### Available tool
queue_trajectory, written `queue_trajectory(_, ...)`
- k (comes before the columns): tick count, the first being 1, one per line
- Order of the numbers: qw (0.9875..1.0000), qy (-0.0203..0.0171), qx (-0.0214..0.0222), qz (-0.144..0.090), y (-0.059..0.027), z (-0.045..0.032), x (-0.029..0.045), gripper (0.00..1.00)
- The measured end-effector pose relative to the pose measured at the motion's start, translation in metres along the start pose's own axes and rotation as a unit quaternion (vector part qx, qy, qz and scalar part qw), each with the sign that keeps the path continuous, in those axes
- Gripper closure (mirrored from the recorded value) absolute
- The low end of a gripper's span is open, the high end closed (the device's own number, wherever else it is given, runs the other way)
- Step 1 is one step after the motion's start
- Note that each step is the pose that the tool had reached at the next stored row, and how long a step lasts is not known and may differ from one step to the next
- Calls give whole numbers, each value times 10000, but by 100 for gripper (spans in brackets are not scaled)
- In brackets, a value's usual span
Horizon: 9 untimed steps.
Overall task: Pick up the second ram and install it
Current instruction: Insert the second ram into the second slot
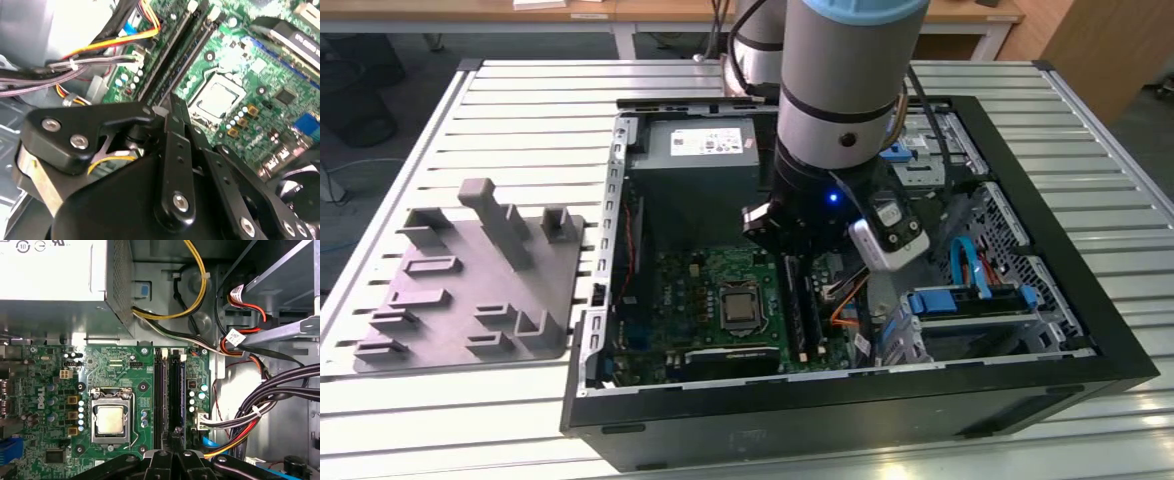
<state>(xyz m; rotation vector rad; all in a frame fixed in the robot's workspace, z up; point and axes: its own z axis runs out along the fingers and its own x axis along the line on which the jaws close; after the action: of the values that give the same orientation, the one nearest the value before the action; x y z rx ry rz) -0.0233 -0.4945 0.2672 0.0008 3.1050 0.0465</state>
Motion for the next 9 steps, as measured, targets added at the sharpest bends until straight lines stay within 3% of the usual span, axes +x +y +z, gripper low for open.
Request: queue_trajectory(9, 10000, 1, 2, 0, 0, -7, 0, 90)
